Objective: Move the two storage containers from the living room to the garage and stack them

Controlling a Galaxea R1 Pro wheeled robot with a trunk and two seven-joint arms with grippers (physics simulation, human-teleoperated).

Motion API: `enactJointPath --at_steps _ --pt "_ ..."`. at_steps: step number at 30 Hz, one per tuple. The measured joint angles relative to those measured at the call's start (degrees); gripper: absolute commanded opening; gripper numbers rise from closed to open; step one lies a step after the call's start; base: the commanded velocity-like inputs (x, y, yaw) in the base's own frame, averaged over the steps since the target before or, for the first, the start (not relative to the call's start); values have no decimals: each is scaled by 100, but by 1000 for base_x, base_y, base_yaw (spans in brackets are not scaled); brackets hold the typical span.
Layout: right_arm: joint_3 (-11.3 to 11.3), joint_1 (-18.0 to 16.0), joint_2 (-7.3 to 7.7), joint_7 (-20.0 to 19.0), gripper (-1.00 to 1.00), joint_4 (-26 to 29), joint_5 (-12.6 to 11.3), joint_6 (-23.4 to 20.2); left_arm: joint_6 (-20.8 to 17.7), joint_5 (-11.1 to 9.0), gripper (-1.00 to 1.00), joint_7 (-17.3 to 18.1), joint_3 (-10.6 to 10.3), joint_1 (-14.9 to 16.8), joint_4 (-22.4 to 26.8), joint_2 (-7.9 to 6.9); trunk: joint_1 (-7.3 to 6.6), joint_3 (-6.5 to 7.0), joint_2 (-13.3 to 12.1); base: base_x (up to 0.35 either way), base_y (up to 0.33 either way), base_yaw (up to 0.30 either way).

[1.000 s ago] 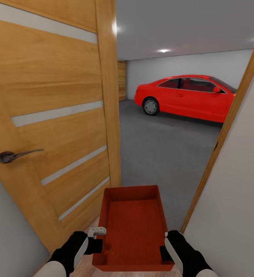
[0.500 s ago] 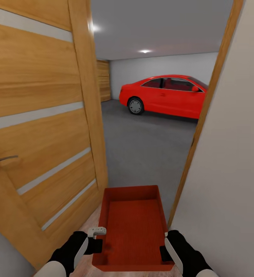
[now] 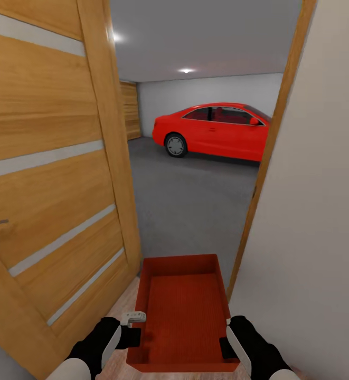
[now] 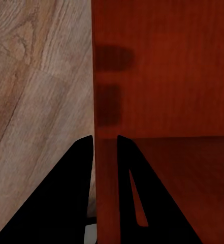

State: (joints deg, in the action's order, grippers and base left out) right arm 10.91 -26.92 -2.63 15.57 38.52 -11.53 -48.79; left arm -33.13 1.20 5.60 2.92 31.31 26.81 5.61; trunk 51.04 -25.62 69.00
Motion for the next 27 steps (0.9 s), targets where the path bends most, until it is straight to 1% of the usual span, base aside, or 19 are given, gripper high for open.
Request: enactJointPath --at_steps 7,10,20,23,27 --pt "0 0 1 0 -100 1 0 -1 0 -4 -100 -2 -2 0 0 0 0 0 0 0 303 -1" --pt "-2 0 -1 1 -100 2 4 -3 1 -6 -100 0 -4 0 1 -2 0 0 0 0 179 0" --pt "-2 0 -1 3 -100 -2 1 -3 2 -2 -100 1 -1 -1 -2 -1 0 0 0 0 17 -3" --pt "-3 0 -2 3 -100 -1 0 -2 2 2 -100 2 0 0 -2 0 0 0 0 0 0 -92" --pt "-2 0 -1 3 -100 0 0 -4 3 1 -100 2 -1 0 -3 0 0 0 0 0 0 -194"
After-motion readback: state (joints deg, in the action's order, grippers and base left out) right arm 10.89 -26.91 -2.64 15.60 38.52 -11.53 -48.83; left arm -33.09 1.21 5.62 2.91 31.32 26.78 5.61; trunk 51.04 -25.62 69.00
